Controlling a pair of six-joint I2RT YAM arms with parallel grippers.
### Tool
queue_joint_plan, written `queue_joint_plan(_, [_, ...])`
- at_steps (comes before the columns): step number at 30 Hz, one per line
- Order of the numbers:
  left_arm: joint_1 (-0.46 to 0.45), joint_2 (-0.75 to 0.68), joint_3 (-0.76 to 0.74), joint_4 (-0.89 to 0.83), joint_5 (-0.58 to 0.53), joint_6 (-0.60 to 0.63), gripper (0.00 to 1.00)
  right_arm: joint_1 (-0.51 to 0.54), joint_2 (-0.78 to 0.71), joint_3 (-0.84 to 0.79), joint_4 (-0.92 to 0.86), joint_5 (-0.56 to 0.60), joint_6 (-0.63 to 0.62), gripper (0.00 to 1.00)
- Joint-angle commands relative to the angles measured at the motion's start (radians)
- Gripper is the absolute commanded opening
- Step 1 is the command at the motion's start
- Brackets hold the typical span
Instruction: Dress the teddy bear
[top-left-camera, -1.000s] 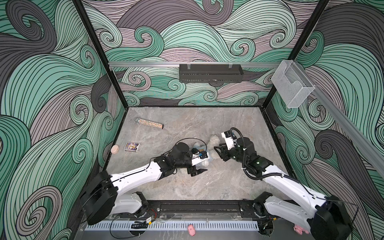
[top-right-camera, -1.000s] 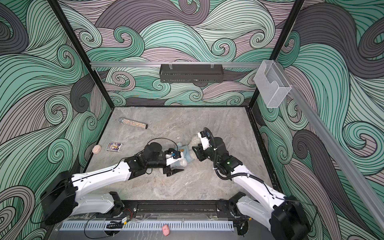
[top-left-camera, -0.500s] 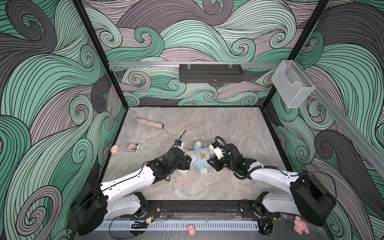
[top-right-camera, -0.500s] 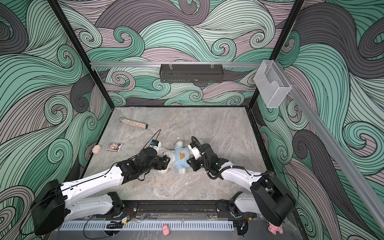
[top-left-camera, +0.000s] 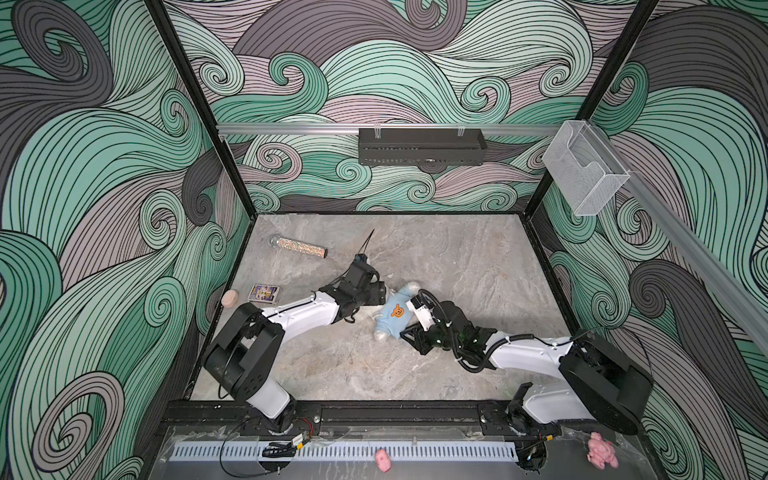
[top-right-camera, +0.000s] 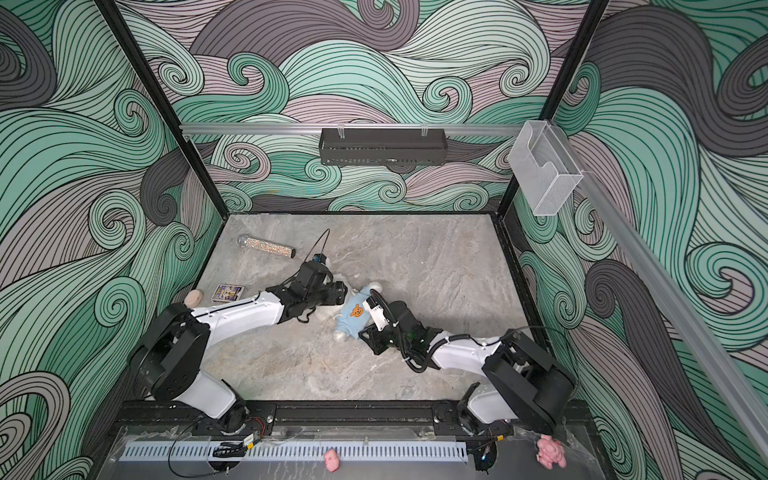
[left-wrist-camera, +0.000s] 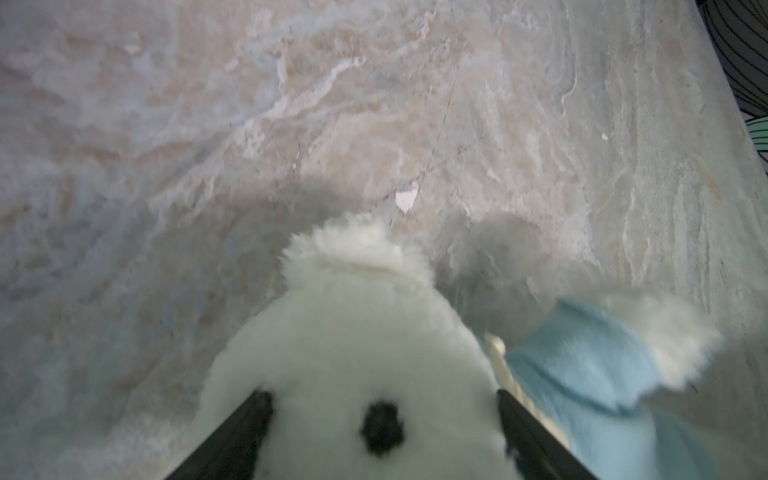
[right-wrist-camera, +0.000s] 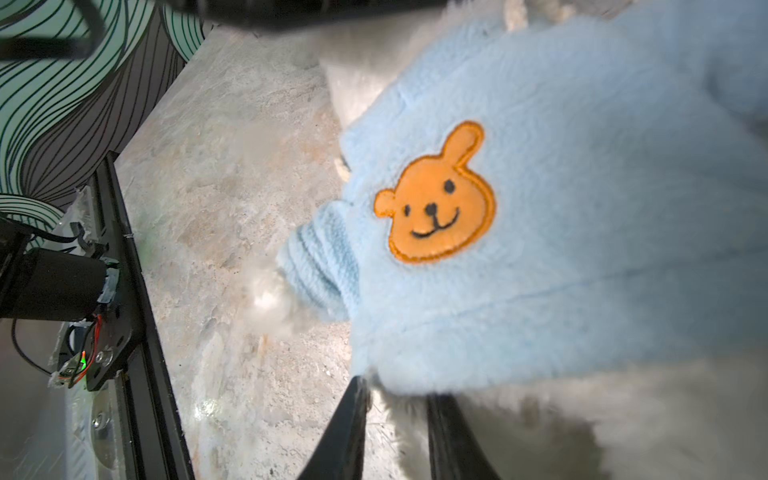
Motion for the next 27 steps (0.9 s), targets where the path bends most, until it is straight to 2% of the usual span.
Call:
queue_joint_plan(1, [0.035,0.028,0.063,-0.045,0.026,0.082,0.83,0.015,0.009,0.04,0.02,-0.03,0.016,0.3])
queue_joint_plan(5, [0.075,-0.013,0.084,-0.063,-0.025,0.121,0.85,0.014,-0.098,0.047,-0.052,-0.002,-0.039,0.36])
queue_joint_plan(9, [0.106,-0.121,0.047,-0.059,-0.149,0.163,0.87,-0.01,-0.295,0.066,-0.231,0.142,-0.147,0.46])
queue_joint_plan(11, [0.119,-0.183,0.003,-0.031,-0.217,0.183,0.88,-0.05,-0.385,0.07,-0.29,0.235,-0.187,0.53])
queue_joint_plan(14, [0.138,-0.286,-0.078,0.027,-0.336,0.244,0.89,-0.163,-0.478,0.074,-0.345,0.396,-0.222,0.64])
queue_joint_plan(16, [0.148,-0.348,-0.143,0.086,-0.442,0.304,0.96,-0.265,-0.515,0.076,-0.359,0.479,-0.242,0.7])
queue_joint_plan(18, [0.163,-0.389,-0.206,0.166,-0.527,0.377,0.99,-0.341,-0.523,0.074,-0.341,0.579,-0.275,0.82])
queue_joint_plan(20, [0.191,-0.414,-0.247,0.216,-0.561,0.433,0.98,-0.418,-0.502,0.069,-0.305,0.653,-0.309,0.89])
queue_joint_plan(21, [0.212,-0.419,-0.259,0.225,-0.567,0.449,0.99,-0.458,-0.479,0.066,-0.282,0.686,-0.317,0.98])
queue_joint_plan(23, [0.254,-0.41,-0.271,0.233,-0.568,0.47,0.98,-0.521,-0.418,0.052,-0.209,0.718,-0.324,0.99])
queue_joint_plan(27, [0.354,-0.327,-0.321,0.344,-0.493,0.507,0.99,-0.622,-0.23,0.038,-0.05,0.678,-0.363,0.99])
